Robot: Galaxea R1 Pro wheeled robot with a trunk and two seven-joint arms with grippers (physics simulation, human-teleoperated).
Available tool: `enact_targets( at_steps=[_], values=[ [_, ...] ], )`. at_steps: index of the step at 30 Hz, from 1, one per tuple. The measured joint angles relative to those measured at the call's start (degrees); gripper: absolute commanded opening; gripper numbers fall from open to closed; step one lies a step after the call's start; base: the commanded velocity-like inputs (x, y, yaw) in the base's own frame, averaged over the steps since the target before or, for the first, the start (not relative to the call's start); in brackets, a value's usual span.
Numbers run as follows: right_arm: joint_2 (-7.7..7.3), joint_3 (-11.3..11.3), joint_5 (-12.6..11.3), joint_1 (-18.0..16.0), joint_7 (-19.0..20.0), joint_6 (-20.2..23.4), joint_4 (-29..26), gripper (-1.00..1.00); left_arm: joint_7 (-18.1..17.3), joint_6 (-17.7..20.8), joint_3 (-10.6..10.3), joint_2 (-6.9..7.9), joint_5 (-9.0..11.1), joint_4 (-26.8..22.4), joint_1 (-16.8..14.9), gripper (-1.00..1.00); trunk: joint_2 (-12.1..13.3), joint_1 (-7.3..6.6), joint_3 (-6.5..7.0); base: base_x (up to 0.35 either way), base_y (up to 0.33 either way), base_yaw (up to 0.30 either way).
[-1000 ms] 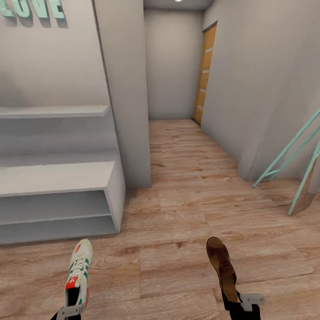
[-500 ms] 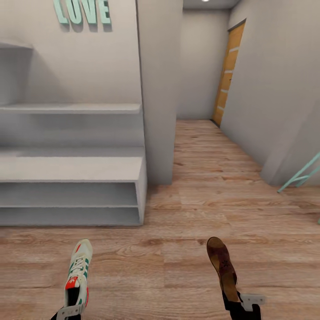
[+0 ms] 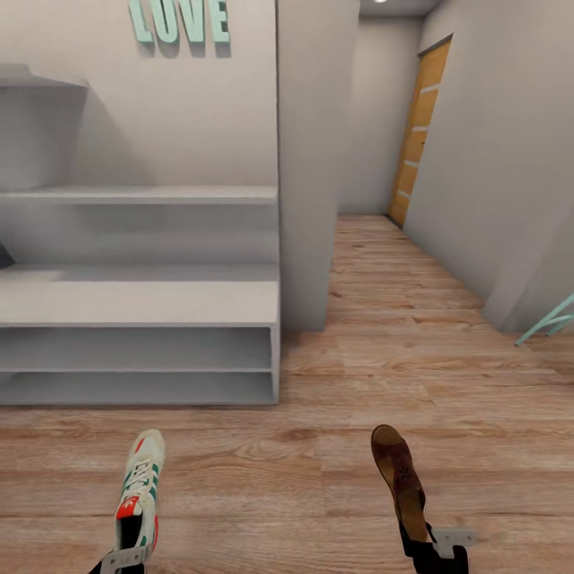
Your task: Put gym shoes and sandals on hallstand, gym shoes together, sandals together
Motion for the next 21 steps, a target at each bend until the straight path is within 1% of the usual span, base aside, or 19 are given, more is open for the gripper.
enact_targets(
  at_steps=[21],
  values=[
    [0.10, 0.00, -0.13, -0.03, -0.16, 0.03, -0.08, -1.00, 0.03, 0.06, 0.00, 0.11, 0.06, -0.07, 0.00, -1.00, 0.00, 0.00, 0.00, 0.000, 0.308, -0.001]
  ],
)
